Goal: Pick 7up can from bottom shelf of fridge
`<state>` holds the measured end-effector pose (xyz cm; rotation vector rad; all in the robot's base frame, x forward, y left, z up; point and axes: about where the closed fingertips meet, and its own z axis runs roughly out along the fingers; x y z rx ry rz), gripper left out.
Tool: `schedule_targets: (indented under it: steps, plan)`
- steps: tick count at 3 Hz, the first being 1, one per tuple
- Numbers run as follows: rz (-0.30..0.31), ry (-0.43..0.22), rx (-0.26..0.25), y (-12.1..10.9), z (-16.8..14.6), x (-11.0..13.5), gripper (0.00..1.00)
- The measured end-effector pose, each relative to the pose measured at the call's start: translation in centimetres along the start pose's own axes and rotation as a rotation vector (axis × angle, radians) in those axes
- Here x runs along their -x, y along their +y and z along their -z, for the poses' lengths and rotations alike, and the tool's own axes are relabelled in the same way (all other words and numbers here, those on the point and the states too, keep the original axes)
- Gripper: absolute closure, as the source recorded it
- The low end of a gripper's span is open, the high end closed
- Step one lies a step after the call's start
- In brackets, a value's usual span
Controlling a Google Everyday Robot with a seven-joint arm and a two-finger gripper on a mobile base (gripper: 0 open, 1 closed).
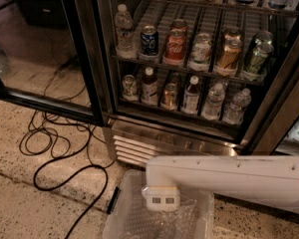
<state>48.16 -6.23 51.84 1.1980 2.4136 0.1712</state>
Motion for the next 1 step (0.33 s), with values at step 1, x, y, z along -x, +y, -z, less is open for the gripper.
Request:
schedule_targets:
  steps: [1]
  plan:
    - [-0.005,0.005,-0.004,-0.14,-0.02,-0.09,1.0]
